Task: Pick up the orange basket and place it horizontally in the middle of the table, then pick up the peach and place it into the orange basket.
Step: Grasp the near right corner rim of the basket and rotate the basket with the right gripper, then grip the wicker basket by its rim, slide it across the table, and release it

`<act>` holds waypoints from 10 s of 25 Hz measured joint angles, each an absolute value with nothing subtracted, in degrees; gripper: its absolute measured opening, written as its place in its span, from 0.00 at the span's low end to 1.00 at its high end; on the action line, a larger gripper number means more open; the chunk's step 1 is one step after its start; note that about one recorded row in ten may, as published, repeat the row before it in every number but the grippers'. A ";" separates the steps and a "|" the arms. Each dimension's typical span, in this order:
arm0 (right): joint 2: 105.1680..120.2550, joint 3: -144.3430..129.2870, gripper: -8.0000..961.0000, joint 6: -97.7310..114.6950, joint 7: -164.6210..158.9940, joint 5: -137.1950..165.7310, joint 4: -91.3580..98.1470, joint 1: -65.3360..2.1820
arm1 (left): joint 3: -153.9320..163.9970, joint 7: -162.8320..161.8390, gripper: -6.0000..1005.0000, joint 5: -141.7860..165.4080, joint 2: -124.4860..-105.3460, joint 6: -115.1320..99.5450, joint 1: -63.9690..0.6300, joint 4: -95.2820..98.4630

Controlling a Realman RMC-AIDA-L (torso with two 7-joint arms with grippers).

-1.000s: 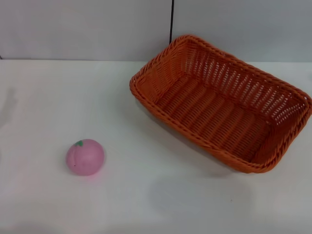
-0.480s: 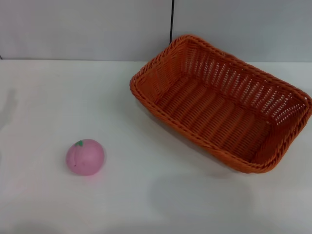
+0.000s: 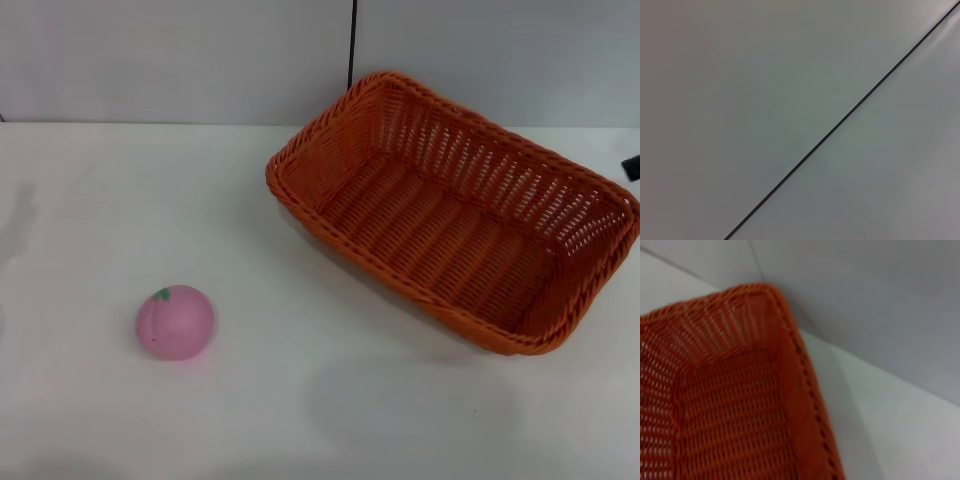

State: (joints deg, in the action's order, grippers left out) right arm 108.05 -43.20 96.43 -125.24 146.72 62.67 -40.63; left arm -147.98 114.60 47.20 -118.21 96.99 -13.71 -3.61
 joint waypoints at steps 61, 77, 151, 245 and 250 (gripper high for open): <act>110.05 -42.62 0.19 95.67 -118.28 131.03 61.40 -33.71 | -146.69 113.82 0.83 47.19 -118.22 96.85 -12.47 -3.63; 109.03 -33.27 0.19 98.68 -104.18 123.61 63.23 -34.85 | -146.62 113.74 0.83 47.19 -118.28 96.62 -13.42 -3.32; 112.20 -33.57 0.51 78.20 -80.66 109.12 33.73 -31.30 | -145.21 111.96 0.82 47.22 -118.21 97.28 -12.63 -3.23; 111.64 -25.25 0.58 81.73 -128.63 107.36 22.28 -33.24 | -145.11 110.74 0.82 47.17 -118.12 98.61 -11.47 -3.69; 112.00 -25.31 0.57 82.72 -126.43 104.23 23.02 -31.96 | -145.11 110.74 0.82 47.17 -118.13 98.62 -11.32 -3.69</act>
State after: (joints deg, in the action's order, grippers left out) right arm 112.00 -25.31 82.72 -126.43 104.23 23.02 -31.96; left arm -145.11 110.74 47.17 -118.13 98.62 -11.32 -3.69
